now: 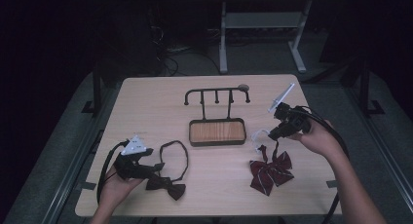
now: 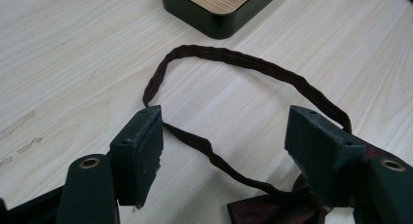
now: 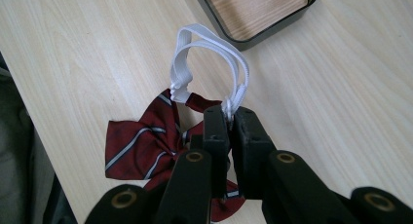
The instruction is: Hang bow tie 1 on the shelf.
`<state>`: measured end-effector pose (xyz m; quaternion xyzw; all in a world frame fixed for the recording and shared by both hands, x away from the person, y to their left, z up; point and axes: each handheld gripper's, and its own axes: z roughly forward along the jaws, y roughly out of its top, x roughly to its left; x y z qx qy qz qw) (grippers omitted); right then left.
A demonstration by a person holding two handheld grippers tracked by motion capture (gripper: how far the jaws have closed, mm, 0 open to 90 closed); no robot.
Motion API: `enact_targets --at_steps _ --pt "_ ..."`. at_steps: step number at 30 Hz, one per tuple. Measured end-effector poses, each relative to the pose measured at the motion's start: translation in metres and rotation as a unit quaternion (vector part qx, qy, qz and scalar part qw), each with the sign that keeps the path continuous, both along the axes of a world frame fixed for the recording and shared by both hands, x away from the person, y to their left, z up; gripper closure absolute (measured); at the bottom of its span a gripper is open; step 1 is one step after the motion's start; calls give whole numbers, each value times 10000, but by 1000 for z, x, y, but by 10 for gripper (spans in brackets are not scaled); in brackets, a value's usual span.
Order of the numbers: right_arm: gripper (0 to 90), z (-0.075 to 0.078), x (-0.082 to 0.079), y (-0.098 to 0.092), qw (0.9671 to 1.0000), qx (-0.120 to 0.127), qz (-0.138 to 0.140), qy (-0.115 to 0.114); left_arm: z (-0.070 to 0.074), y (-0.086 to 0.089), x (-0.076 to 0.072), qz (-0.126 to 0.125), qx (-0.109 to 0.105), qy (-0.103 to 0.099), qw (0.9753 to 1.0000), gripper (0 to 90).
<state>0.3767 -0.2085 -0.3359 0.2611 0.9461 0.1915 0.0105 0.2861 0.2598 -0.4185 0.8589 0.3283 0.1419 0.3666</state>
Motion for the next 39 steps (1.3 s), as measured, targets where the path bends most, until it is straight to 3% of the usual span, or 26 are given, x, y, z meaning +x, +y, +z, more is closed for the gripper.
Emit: enact_targets --at_steps 21,39 --pt "843 35 3 17 9997 -45 203 -142 1 1 0 12 -39 -22 10000 306" --pt "843 60 18 30 9995 -44 235 -194 1 1 0 11 -57 -29 10000 308"
